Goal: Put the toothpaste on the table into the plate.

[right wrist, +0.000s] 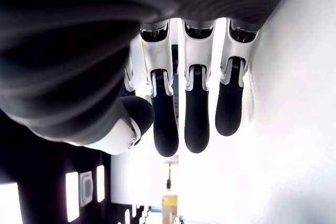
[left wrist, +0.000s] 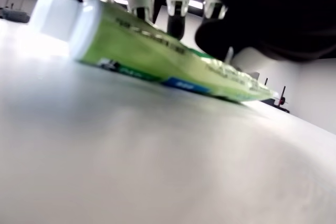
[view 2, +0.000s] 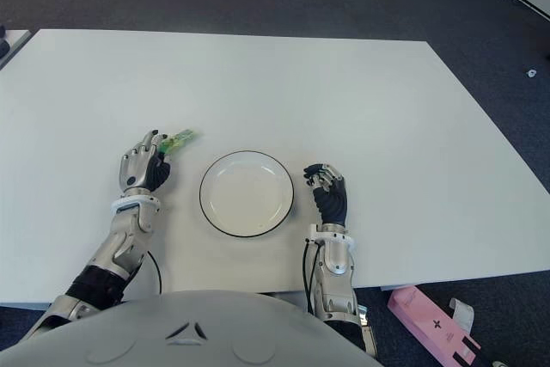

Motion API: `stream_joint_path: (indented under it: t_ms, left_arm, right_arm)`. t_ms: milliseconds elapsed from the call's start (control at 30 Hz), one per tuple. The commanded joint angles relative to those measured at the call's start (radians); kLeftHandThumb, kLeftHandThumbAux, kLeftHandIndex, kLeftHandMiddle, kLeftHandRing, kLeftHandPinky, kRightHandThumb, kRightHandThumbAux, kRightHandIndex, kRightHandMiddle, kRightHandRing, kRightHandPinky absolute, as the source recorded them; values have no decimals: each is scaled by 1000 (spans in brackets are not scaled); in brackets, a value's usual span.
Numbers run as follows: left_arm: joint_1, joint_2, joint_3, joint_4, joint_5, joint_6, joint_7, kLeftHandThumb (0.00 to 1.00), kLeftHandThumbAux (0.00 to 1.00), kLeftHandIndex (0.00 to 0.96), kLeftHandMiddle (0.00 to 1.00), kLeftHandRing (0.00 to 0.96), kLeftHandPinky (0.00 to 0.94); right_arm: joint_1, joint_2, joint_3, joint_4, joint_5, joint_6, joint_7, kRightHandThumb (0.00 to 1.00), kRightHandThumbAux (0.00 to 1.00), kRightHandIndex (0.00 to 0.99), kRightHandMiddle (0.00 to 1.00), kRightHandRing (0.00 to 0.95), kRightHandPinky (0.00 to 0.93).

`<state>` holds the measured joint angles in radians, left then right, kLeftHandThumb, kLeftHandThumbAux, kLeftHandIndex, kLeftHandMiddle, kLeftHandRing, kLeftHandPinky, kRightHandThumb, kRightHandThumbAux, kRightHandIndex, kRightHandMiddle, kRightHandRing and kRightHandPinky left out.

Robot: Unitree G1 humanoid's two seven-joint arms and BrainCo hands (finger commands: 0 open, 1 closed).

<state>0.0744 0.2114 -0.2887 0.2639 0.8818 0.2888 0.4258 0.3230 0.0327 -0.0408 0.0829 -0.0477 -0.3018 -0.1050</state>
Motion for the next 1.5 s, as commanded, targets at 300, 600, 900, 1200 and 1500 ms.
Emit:
stream_joint_path:
  t_ms: [300,600,900,1200,1500]
  left_arm:
    - [56,-18,-12,123,-40,18,53,946,638,399,478,526,701]
    - [47,-17,-27,148,-26,23,95,948,650,382,506,538,803]
    - [47,-17,-24,154,-37,7,133,949,650,383,512,536,802]
    - [48,-15,-22,153,-41,-2,152,950,649,385,516,538,803]
    - [56,12,-16,108,-66,1,74,949,648,389,511,528,771]
  right_arm:
    - [9,-1,-3,15,7,9,10,707,726,427,477,455,452]
    - [6,-3,-5,11,0,21,5,707,726,427,481,462,458]
    - [2,-7,-5,12,-2,25,6,707,726,427,479,455,451]
    - [0,-5,-6,12,-2,28,3,706,726,427,478,455,453]
    - [-2,-1,-6,8,-2,38,-1,706,726,427,478,459,458]
